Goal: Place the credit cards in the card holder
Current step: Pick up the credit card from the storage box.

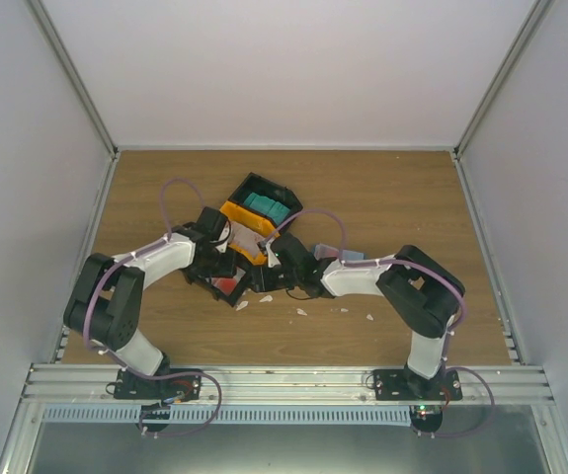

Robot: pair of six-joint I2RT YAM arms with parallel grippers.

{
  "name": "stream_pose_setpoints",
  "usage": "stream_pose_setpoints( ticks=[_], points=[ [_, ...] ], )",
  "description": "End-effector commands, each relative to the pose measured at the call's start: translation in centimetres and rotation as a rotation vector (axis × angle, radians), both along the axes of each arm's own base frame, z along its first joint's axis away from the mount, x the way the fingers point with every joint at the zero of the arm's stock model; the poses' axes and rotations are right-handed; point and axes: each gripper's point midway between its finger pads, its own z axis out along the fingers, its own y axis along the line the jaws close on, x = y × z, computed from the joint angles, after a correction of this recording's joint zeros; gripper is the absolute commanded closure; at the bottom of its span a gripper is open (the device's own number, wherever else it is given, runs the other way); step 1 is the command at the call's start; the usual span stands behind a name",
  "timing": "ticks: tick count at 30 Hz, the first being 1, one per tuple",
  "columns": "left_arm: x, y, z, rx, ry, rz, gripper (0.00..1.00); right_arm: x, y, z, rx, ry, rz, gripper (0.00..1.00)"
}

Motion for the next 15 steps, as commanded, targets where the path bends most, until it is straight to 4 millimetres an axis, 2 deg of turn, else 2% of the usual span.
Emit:
stream_pose_setpoints(
  ticks=[1,4,8,15],
  points=[
    [0.1,0.4,-1.3,0.025,0.032,-0.013,0.58,-0.7,1.2,-0.5,0.001,-0.009,0.057,0.53],
    [0.1,0.4,-1.4,0.029,0.037,-0.014,0.57,-0.9,1.1,-1.0,-0.01,-0.002,0.062,0.53],
    [-0.7,-0.6,-1.0,-0.032,0.068,-0.023,0.65,-0.9,1.3,-1.2,-0.008,0.004,0.074,0.54],
    [-1.1,-1.8,1.5,-0.123,0.048,-0.034,0.76,-0.7,1.7,-1.5,-0.016,0.015,0.074,0.57]
  ],
)
